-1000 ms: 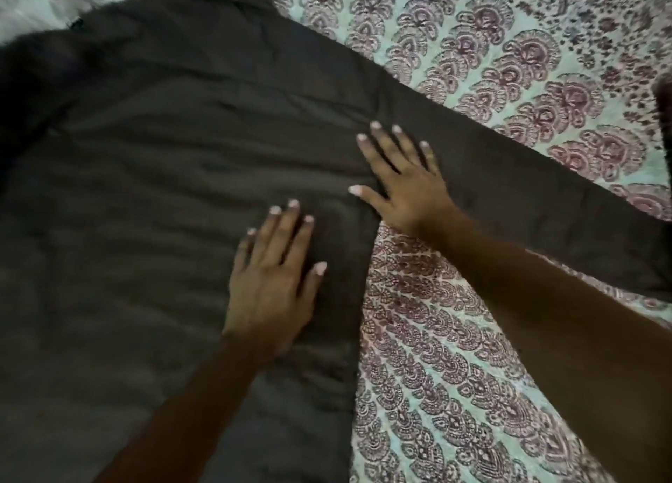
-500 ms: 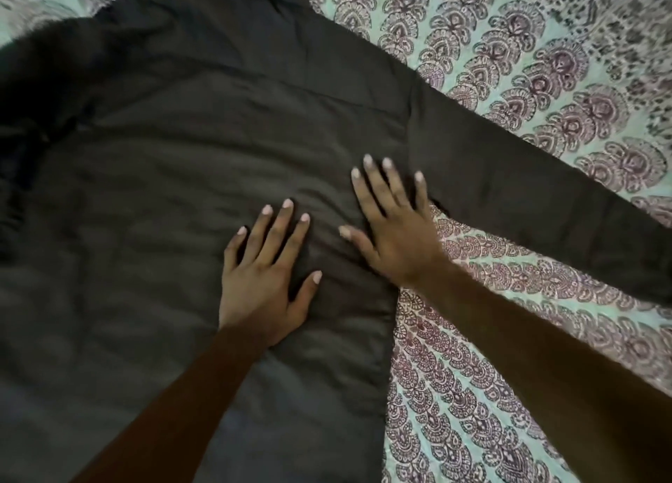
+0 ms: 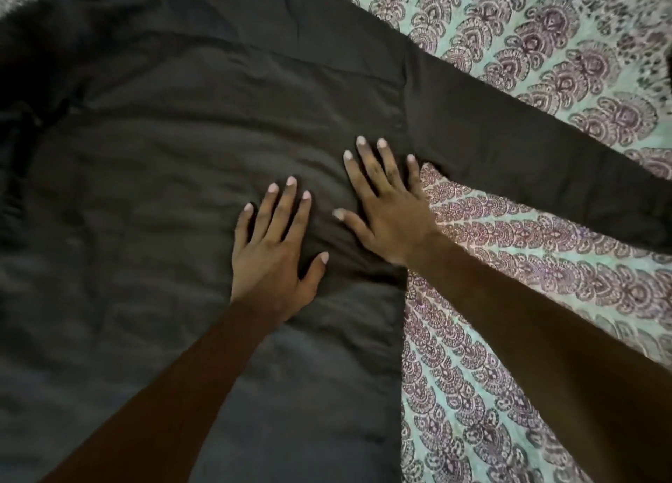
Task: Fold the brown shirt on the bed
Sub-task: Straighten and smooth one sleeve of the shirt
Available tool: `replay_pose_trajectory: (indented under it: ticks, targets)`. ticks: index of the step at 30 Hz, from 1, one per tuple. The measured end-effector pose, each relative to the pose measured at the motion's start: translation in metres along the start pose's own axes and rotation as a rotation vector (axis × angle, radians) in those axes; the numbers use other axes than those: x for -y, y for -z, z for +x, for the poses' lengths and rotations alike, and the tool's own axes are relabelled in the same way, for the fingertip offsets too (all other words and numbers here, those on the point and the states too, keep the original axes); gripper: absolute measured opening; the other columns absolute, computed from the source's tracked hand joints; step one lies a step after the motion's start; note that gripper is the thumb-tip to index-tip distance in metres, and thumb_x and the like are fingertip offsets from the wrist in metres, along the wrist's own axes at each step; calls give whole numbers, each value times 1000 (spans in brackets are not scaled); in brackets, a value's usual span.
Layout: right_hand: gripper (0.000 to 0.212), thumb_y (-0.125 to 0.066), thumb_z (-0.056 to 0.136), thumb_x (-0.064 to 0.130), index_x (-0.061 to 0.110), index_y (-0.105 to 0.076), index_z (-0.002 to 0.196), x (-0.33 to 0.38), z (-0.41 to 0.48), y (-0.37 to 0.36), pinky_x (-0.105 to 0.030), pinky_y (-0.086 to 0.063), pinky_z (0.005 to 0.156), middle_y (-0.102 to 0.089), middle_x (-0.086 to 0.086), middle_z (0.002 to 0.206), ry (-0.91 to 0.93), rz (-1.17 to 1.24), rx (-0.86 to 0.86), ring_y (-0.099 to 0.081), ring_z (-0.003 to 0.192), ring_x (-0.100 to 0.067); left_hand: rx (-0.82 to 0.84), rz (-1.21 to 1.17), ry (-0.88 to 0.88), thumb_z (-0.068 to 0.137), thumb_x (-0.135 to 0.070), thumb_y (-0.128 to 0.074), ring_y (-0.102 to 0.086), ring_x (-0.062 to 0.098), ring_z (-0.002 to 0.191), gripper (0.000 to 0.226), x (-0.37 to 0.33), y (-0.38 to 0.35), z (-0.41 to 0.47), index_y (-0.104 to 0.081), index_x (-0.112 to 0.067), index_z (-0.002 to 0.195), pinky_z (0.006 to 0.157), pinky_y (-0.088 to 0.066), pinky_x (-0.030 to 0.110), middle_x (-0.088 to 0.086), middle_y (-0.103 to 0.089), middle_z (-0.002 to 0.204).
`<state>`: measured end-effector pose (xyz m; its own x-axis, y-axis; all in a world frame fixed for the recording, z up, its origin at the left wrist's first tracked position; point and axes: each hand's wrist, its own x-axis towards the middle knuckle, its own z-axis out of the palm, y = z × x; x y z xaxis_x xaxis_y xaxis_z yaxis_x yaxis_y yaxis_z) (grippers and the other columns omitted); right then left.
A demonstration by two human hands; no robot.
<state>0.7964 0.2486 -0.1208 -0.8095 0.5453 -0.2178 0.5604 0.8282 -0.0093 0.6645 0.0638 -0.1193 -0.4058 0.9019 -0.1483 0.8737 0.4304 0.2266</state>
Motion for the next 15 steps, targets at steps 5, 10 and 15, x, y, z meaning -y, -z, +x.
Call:
replay_pose_trajectory:
  ticks: [5,10,15]
  targets:
    - [86,-28,100,74,23,-10,166,1,-109,-3,-64,-11,124,3,-3,174,112,-77,80,2,161,-25,98,34,-212,91,-65,-50,-11,27,161,93,-4,-7,-82,-17,-20,166,126,-18,57,4,-5,175]
    - [82,-32,102,69,23,-9,166,16,-120,8,-62,-3,127,9,0,174,-102,24,5,9,160,-30,148,24,-277,86,-68,-57,-18,27,160,98,-10,-16,-152,-25,-19,164,125,-22,58,3,-12,175]
    - [78,-31,102,65,25,-10,166,60,-77,-2,-61,-10,126,2,3,175,-29,89,15,7,161,-26,171,17,-287,82,-69,-60,-22,30,159,101,-14,-17,-177,-29,-18,163,123,-24,60,4,-17,174]
